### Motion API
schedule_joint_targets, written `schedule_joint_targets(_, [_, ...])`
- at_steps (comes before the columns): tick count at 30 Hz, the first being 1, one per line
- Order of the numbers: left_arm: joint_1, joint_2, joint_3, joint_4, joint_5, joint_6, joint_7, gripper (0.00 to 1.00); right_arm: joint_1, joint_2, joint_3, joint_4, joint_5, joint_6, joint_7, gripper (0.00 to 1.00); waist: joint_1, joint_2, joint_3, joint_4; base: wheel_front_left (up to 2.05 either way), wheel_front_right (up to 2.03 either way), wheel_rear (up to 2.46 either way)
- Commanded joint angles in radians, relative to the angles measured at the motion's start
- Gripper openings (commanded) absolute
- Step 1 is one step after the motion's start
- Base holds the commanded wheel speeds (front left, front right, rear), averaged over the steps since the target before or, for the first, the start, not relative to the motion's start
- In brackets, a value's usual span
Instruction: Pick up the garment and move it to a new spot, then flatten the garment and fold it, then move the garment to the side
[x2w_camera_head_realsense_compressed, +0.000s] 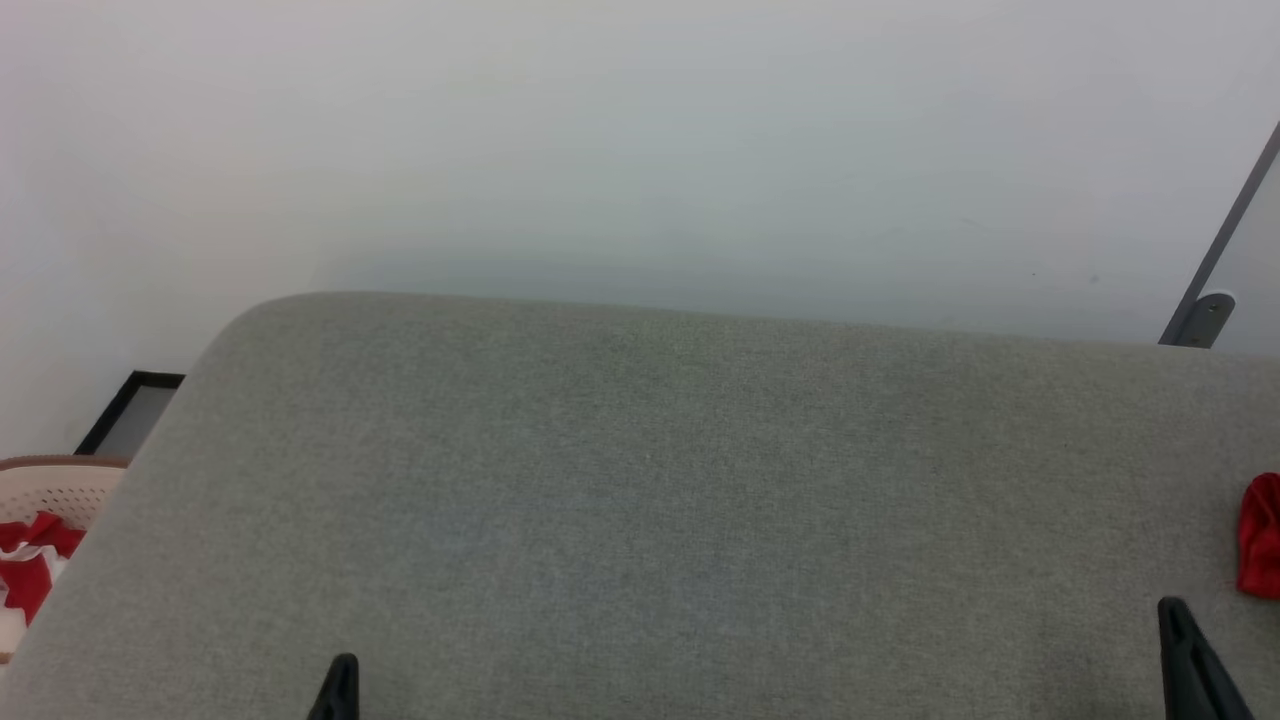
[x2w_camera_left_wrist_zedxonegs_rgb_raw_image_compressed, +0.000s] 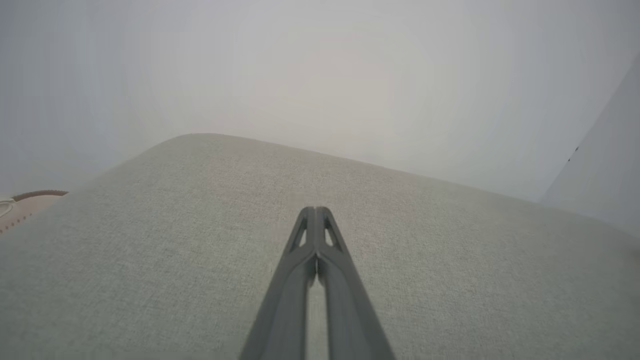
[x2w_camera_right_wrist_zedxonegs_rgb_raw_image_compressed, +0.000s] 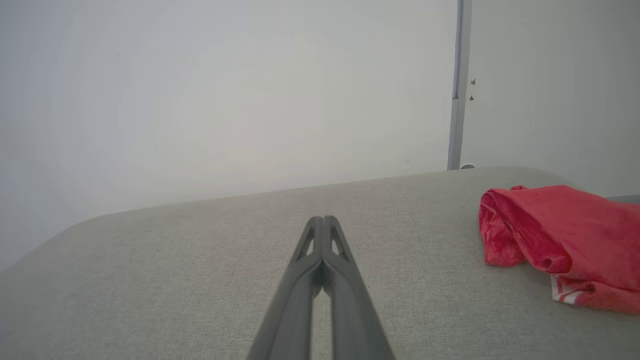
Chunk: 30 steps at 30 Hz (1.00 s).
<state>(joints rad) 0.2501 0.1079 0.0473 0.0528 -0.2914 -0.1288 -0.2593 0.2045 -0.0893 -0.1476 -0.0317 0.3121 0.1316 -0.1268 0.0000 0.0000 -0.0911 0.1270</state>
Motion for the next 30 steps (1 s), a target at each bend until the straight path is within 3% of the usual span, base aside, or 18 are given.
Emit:
schedule_joint_targets(1, [-0.017,0.004,0.002,-0.008,-0.043,0.000,0.008,0.00,-0.016,-0.004,-0.001,-0.004,0.042,0.000,0.007,0.00,0.0000,0.0000,0.001,-0.002,0.00,0.00,0.00])
schedule_joint_targets(30, [-0.139,-0.007,0.012,0.063,-0.498,-0.001,0.124,0.00,-0.122,0.010,0.012,0.091,0.479,0.000,0.088,0.00,0.0000,0.0000,0.023,-0.030,0.00,0.00,0.00])
